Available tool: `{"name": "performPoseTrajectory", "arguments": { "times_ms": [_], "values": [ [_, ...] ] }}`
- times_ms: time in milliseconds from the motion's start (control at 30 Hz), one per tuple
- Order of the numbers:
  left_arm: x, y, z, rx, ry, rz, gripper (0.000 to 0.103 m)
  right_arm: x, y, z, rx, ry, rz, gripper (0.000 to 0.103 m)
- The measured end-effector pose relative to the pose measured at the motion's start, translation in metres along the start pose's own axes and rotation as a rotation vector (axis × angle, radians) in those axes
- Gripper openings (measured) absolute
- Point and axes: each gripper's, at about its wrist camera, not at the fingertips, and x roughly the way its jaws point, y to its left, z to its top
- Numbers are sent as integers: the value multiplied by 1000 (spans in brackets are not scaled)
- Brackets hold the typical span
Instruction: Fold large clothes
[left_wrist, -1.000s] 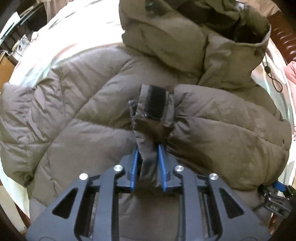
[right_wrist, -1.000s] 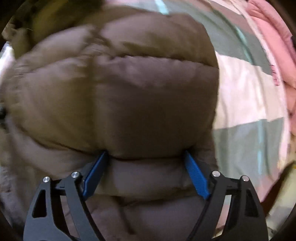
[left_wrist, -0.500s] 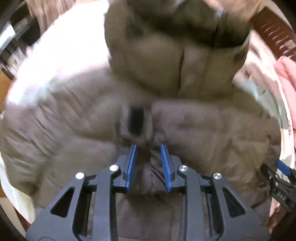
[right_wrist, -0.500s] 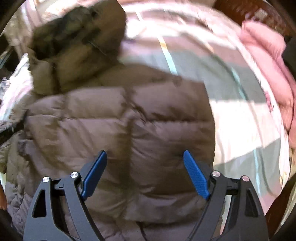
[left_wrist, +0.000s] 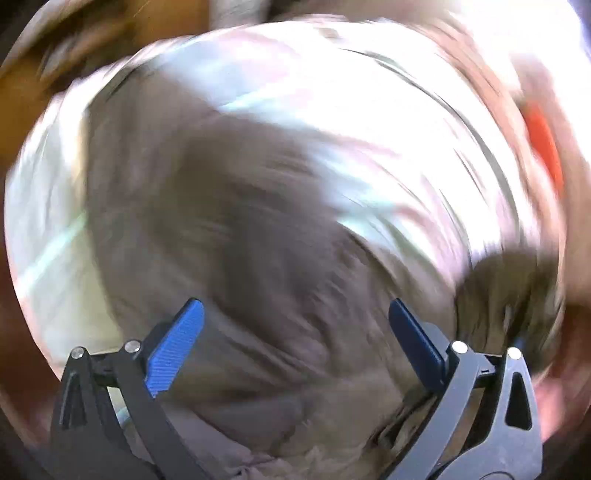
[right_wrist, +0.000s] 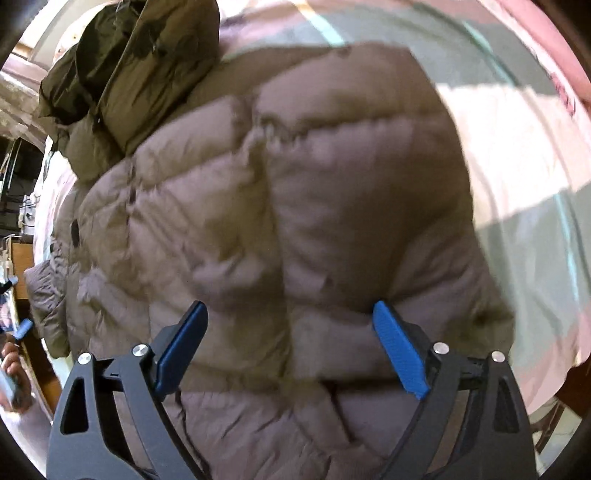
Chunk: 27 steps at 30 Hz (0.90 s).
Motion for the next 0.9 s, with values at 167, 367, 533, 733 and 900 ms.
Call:
{"name": "performPoseTrajectory", "arguments": {
  "times_ms": [167,367,533,733,900],
  "values": [
    [34,102,55,-256,82,37,101,8,31,-37,-87,14,-22,91],
    [65,132,74,-311,123,54,55,16,62,-50,-158,3,-31,91],
    [-3,80,64,-166,-107,-170,5,23,76,-46,-159,-2,-42,91],
    [-89,-63,-53,541,-137,-492,5,19,88,-36,-146,-20,-22,91],
    [-66,-129,-252,1279,128,-392,52,13,77,-27,-105,-44,-44,91]
  ]
}}
